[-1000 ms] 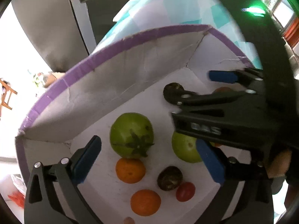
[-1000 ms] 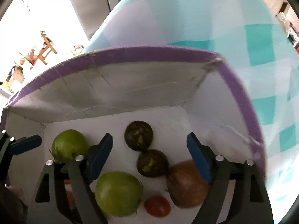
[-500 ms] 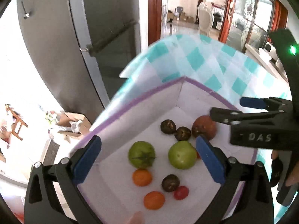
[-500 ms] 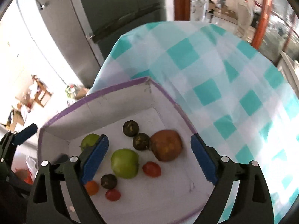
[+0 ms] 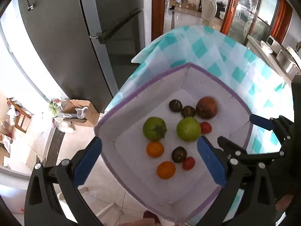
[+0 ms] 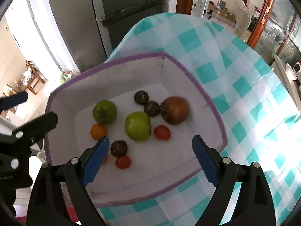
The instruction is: Organize fruits
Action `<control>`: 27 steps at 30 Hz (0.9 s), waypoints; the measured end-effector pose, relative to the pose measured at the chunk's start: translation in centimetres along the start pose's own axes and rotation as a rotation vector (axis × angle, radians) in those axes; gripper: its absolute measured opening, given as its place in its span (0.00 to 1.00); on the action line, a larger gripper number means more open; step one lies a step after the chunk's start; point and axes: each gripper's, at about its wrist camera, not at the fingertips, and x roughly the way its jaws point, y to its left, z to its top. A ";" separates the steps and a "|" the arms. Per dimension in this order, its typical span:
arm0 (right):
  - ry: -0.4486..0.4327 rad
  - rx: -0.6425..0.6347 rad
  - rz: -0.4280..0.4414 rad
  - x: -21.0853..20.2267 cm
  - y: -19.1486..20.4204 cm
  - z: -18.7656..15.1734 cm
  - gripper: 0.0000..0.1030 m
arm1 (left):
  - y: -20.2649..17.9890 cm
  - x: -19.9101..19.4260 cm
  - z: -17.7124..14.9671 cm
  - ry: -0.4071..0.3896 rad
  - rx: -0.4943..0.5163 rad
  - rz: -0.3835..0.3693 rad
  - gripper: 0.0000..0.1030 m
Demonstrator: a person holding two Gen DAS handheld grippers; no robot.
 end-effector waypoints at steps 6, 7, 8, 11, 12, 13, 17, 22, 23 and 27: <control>0.001 0.015 -0.026 -0.6 0.1 -0.7 0.84 | 0.3 -0.1 -0.8 0.005 0.007 -0.002 0.98; -0.001 0.023 -0.032 -0.7 0.0 -0.8 0.84 | 0.4 -0.2 -1.0 0.005 0.008 0.000 0.98; -0.004 0.033 -0.038 -0.9 -0.1 -0.8 0.84 | 0.3 -0.2 -1.0 0.005 0.008 0.001 0.98; -0.009 0.052 -0.041 -1.3 -0.3 -0.8 0.84 | 0.4 -0.4 -1.4 0.008 0.006 -0.004 0.98; -0.010 0.054 -0.041 -1.3 -0.3 -0.9 0.84 | 0.3 -0.4 -1.5 0.008 0.007 -0.005 0.98; -0.009 0.056 -0.039 -1.3 -0.2 -0.9 0.84 | 0.3 -0.5 -1.6 0.007 0.012 -0.006 0.98; -0.006 0.057 -0.034 -1.3 -0.2 -1.0 0.84 | 0.2 -0.6 -1.8 0.009 0.016 -0.011 0.98; 0.000 0.069 -0.024 -1.1 -0.2 -1.2 0.84 | 0.1 -0.5 -2.0 0.018 0.019 -0.010 0.98; 0.001 0.071 -0.023 -1.1 -0.2 -1.2 0.84 | 0.0 -0.4 -2.0 0.022 0.019 -0.010 0.98; 0.007 0.076 -0.019 -0.8 -0.4 -1.3 0.84 | -0.1 -0.2 -2.1 0.032 0.016 -0.011 0.98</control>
